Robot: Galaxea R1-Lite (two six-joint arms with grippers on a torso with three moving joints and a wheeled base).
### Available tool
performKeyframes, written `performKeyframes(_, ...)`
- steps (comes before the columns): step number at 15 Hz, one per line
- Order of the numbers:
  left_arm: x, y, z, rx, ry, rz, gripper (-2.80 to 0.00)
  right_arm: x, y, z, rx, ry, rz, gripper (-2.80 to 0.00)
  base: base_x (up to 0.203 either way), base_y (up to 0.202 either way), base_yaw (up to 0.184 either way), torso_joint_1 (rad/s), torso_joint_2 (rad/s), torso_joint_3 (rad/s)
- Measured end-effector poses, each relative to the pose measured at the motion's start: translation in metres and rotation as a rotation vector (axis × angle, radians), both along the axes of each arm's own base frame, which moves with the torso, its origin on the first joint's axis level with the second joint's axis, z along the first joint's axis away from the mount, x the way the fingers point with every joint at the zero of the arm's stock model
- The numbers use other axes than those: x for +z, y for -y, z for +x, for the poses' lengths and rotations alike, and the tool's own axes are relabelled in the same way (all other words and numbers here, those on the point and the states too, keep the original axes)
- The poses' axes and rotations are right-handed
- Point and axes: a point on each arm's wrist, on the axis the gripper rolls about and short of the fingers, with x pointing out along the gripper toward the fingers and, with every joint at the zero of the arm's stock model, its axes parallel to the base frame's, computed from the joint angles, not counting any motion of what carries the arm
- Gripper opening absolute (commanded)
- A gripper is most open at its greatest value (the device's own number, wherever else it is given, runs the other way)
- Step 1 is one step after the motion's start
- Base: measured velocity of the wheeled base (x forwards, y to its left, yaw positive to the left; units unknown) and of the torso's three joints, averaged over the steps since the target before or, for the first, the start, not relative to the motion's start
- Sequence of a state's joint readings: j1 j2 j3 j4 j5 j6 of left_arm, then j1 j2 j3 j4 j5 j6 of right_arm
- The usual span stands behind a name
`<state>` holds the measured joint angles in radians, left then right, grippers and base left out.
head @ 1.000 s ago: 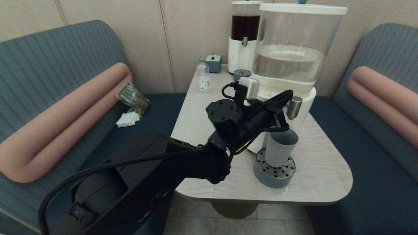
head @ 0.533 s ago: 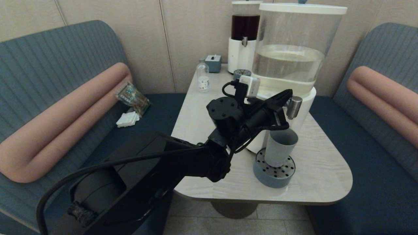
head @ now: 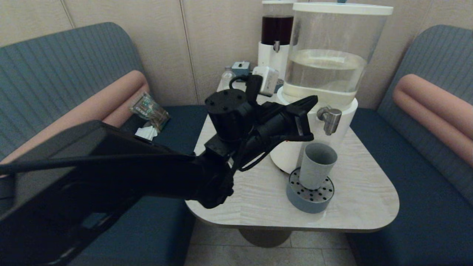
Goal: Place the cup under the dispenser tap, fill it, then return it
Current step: Turn off the faucet, then place the cup next to the water dispenser
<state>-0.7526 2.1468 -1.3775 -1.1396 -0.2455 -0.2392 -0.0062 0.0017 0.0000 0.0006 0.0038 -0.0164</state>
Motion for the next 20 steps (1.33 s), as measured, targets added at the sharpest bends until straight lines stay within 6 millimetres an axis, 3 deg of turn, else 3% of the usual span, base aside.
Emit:
performKeyframes(3,0.029,-0.044,-0.042,0.071,-0.042,0.001,-2.80,0.000,0.000,0.000,0.000,0.000,0.000,-2.80,0.000,0.000,0.000,0.000,0.00,0.000)
performKeyframes(6,0.054,-0.104,-0.096,0.162,-0.076,-0.041,-2.80,0.000,0.000,0.000,0.000,0.000,0.000,-2.80,0.000,0.000,0.000,0.000,0.00,0.000)
performKeyframes(9,0.038,-0.164,-0.138,0.228,-0.137,-0.005,-2.80,0.000,0.000,0.000,0.000,-0.001,0.000,-2.80,0.000,0.000,0.000,0.000,0.00,0.000)
performKeyframes(11,0.022,-0.190,-0.163,0.208,-0.147,0.036,-2.80,0.000,0.000,0.000,0.000,0.000,0.000,-2.80,0.000,0.000,0.000,0.000,0.00,0.000)
performKeyframes(16,-0.022,-0.210,-0.192,0.061,-0.163,0.192,-2.80,0.000,0.000,0.000,0.000,0.000,0.000,-2.80,0.000,0.000,0.000,0.000,0.00,0.000)
performKeyframes(17,-0.028,-0.209,-0.192,0.028,-0.165,0.217,0.00,0.000,0.000,0.000,0.000,0.000,0.000,-2.80,0.000,0.000,0.000,0.000,0.00,0.000)
performKeyframes(20,-0.038,-0.203,-0.186,-0.038,-0.172,0.262,0.00,0.000,0.000,0.000,0.000,0.000,0.000,-2.80,0.000,0.000,0.000,0.000,0.00,0.000)
